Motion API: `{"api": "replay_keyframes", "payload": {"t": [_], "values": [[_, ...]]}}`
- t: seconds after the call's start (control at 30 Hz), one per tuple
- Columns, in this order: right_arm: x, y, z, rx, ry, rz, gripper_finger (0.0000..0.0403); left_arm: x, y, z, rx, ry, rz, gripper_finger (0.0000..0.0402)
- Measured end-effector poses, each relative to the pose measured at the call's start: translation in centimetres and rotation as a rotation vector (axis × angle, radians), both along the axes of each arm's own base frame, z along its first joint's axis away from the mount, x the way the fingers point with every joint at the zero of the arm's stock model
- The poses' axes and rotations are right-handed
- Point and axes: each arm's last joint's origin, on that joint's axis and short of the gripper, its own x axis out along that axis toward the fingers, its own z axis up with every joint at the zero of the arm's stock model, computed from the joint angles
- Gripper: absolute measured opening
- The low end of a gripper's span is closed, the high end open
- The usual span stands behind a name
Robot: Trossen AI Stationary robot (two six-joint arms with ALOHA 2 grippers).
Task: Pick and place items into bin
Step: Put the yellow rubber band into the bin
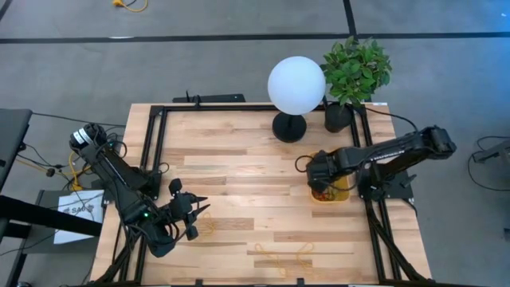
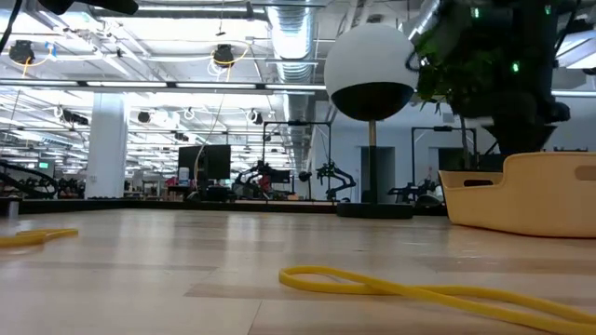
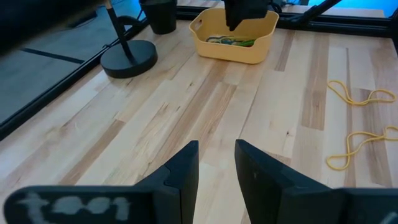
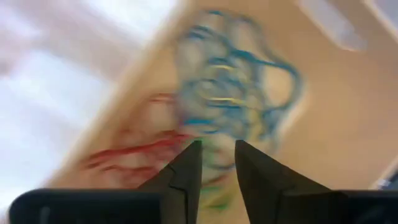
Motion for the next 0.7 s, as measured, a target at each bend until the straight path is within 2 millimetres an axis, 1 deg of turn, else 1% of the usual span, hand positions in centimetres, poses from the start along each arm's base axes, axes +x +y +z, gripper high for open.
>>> {"api": "replay_keyframes", "payload": {"t": [0.2,0.3,0.4,0.47,0.53,0.6,0.7], "values": [[2.6,2.6,3.8,0.025,-0.213,0.158,0.0095,0.0,0.0,0.0,0.003,-0.001,0.001,0.0096],[3.9,4.4,5.8,0.044,-0.374,0.227,0.0094,0.0,0.0,0.0,0.003,-0.002,0.002,0.0096],[4.9,6.5,6.9,0.077,-0.546,0.347,0.0093,0.0,0.0,0.0,0.003,-0.003,0.002,0.0096],[5.7,8.2,7.2,0.087,-0.657,0.478,0.0093,0.0,0.0,0.0,0.003,-0.003,0.002,0.0096],[6.4,10.1,7.0,0.085,-0.728,0.628,0.0093,0.0,0.0,0.0,0.003,-0.003,0.002,0.0096],[7.3,12.0,6.5,0.066,-0.796,0.779,0.0093,0.0,0.0,0.0,0.002,-0.004,0.002,0.0096],[8.9,14.1,5.3,0.000,-0.880,0.954,0.0093,0.0,0.0,0.0,0.002,-0.004,0.002,0.0096]]}}
